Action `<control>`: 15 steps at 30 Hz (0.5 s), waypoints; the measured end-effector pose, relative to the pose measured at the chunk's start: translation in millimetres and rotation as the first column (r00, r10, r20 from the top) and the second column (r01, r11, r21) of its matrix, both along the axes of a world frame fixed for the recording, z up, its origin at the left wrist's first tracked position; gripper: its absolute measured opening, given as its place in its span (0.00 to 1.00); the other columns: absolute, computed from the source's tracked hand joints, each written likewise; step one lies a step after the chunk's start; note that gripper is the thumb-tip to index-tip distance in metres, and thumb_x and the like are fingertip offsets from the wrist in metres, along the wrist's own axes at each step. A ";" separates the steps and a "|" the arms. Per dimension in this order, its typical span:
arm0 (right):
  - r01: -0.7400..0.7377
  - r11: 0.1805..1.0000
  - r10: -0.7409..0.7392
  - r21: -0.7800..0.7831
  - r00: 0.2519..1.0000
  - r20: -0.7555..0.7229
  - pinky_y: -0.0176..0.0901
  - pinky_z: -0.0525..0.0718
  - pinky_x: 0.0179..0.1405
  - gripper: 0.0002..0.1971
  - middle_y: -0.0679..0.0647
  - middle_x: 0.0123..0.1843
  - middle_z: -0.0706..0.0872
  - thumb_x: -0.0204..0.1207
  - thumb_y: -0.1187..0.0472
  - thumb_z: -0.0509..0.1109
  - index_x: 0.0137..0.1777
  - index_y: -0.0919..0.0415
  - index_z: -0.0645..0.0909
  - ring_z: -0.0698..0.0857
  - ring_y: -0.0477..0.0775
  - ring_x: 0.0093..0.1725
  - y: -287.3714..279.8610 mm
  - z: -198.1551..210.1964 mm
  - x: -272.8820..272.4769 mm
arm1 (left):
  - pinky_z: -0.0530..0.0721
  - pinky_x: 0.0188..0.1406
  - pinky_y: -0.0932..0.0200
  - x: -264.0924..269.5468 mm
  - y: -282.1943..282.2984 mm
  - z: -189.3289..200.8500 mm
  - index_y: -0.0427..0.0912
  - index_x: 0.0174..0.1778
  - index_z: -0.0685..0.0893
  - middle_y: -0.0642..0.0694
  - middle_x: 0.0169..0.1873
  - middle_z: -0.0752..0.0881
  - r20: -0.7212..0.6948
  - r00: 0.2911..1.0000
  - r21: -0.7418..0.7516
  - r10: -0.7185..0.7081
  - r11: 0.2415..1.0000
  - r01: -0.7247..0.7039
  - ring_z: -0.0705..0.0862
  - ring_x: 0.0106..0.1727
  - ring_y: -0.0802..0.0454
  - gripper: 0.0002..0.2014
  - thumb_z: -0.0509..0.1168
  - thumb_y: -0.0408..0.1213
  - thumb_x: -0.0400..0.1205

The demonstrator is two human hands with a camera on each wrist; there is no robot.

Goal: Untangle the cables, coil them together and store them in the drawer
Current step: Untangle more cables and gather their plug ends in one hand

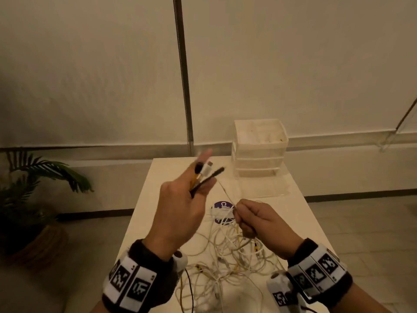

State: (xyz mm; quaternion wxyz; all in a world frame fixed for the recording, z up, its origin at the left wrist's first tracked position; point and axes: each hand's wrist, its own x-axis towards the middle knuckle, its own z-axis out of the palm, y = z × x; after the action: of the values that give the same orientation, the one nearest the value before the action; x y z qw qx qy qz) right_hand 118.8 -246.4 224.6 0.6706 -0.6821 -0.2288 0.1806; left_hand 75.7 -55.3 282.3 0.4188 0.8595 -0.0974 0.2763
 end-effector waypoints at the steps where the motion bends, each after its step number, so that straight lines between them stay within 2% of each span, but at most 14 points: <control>1: -0.020 0.999 0.021 0.039 0.999 -0.024 0.41 0.60 0.27 0.16 0.50 0.24 0.66 0.82 0.53 0.57 0.34 0.56 0.78 0.60 0.51 0.26 -0.9 3.7 -0.2 | 0.68 0.21 0.67 -1.8 -5.1 -3.8 0.56 0.73 0.79 0.57 0.24 0.78 -0.044 0.995 0.064 -0.085 0.994 0.088 0.71 0.21 0.58 0.20 0.66 0.37 0.84; 3: -0.058 0.992 0.067 0.113 0.995 -0.079 0.43 0.59 0.28 0.15 0.53 0.24 0.66 0.81 0.56 0.58 0.36 0.59 0.78 0.59 0.51 0.25 -2.6 14.1 -0.2 | 0.75 0.27 0.64 -1.4 -12.4 -11.8 0.56 0.67 0.83 0.54 0.32 0.87 -0.157 0.970 0.148 -0.186 0.967 0.209 0.78 0.27 0.59 0.15 0.66 0.38 0.85; 5: -0.094 0.985 0.112 0.144 0.986 -0.121 0.43 0.59 0.28 0.14 0.54 0.23 0.67 0.80 0.57 0.59 0.37 0.62 0.78 0.60 0.51 0.25 -0.8 25.0 -2.2 | 0.72 0.27 0.65 -0.5 -14.5 -16.2 0.57 0.55 0.83 0.52 0.30 0.85 -0.168 0.968 0.124 -0.186 0.970 0.208 0.76 0.27 0.58 0.10 0.66 0.36 0.84; 7: -0.099 0.982 0.122 0.158 0.982 -0.143 0.42 0.61 0.27 0.14 0.54 0.23 0.68 0.79 0.57 0.59 0.38 0.63 0.79 0.62 0.50 0.24 1.5 31.2 -4.0 | 0.68 0.25 0.67 0.9 -13.3 -15.6 0.54 0.44 0.79 0.54 0.26 0.80 -0.120 0.983 0.136 -0.138 0.979 0.154 0.76 0.27 0.58 0.11 0.66 0.30 0.83; 9: -0.088 0.980 0.114 0.179 0.984 -0.139 0.42 0.63 0.27 0.14 0.55 0.24 0.69 0.80 0.56 0.58 0.40 0.64 0.81 0.63 0.51 0.24 1.1 31.8 -6.0 | 0.67 0.25 0.69 2.2 -10.0 -10.9 0.50 0.43 0.79 0.56 0.24 0.79 -0.080 0.994 0.107 -0.073 0.991 0.081 0.78 0.27 0.59 0.10 0.67 0.28 0.81; 12: -0.084 0.974 0.119 0.209 0.979 -0.163 0.39 0.65 0.25 0.14 0.55 0.24 0.70 0.80 0.55 0.59 0.42 0.63 0.81 0.63 0.50 0.23 -2.5 21.2 -12.4 | 0.70 0.25 0.73 7.4 5.8 3.6 0.44 0.43 0.84 0.60 0.25 0.78 0.002 0.993 -0.071 0.122 0.990 -0.122 0.78 0.28 0.67 0.05 0.67 0.31 0.83; 15: -0.076 0.975 0.124 0.209 0.966 -0.226 0.38 0.63 0.24 0.13 0.56 0.24 0.69 0.79 0.54 0.61 0.41 0.63 0.81 0.61 0.49 0.22 -7.5 3.2 -22.4 | 0.72 0.26 0.75 8.1 20.5 14.8 0.54 0.37 0.78 0.58 0.27 0.75 0.040 0.976 -0.128 0.215 0.970 -0.208 0.76 0.28 0.68 0.12 0.66 0.35 0.84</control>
State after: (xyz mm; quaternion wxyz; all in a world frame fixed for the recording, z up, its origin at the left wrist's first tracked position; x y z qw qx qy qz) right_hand 96.4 -253.9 227.7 0.7479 -0.5727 -0.1980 0.2710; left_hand 83.8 -34.8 297.1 0.4364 0.8298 0.0007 0.3479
